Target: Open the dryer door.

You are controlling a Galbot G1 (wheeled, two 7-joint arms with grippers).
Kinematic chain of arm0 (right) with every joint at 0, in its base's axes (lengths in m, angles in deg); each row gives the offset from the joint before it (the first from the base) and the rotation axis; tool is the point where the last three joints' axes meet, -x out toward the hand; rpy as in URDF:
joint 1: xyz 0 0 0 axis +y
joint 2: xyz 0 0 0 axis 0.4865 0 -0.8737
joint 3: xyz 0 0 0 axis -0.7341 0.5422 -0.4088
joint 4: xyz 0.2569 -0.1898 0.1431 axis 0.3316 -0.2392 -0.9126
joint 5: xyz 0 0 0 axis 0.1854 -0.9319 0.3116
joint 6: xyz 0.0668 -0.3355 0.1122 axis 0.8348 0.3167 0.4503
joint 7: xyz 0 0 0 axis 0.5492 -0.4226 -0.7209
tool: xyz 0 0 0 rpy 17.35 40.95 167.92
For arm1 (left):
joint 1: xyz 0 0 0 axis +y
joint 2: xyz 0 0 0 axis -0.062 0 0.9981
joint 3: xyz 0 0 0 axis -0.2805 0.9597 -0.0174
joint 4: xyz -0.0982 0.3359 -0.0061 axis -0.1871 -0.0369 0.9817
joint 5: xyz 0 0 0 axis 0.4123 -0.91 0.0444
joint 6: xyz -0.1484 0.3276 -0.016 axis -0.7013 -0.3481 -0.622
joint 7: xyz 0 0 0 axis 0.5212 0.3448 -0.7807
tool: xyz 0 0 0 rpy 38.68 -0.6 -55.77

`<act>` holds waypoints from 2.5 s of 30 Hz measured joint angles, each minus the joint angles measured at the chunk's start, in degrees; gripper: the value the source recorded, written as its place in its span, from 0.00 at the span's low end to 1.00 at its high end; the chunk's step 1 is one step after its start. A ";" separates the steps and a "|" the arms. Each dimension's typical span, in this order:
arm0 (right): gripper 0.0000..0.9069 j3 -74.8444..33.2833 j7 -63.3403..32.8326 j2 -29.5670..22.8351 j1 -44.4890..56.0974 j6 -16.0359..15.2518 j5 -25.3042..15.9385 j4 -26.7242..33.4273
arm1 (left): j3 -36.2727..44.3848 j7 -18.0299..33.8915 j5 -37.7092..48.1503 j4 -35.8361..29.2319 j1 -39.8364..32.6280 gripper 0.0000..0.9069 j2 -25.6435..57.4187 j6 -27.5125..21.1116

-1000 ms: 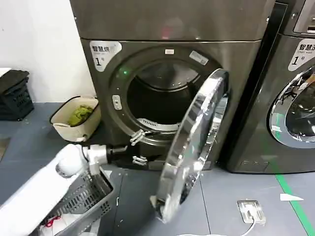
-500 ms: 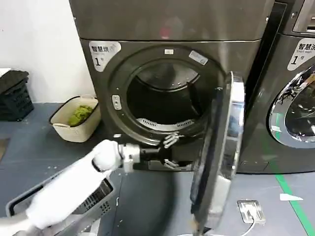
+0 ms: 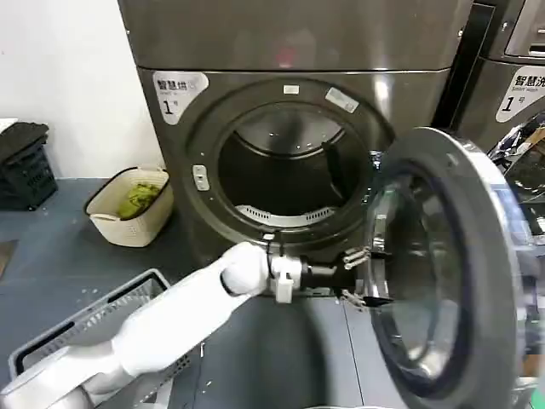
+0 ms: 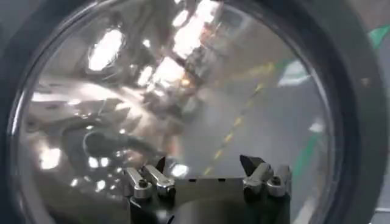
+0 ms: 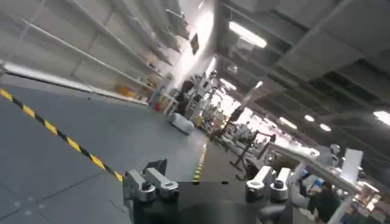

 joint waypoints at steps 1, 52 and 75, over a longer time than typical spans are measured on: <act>1.00 -0.02 0.00 -0.07 -0.06 0.00 -0.01 0.00 | 0.39 0.00 0.00 0.66 -0.37 1.00 -0.77 -0.10; 1.00 -5.46 -7.82 0.30 -0.72 -4.54 -0.01 2.51 | 3.32 4.06 0.90 15.54 -3.56 1.00 -19.95 -19.78; 1.00 -2.94 -6.30 3.18 -2.02 -4.03 -0.07 4.30 | 11.67 3.40 -4.83 -9.78 -7.63 1.00 8.86 -6.41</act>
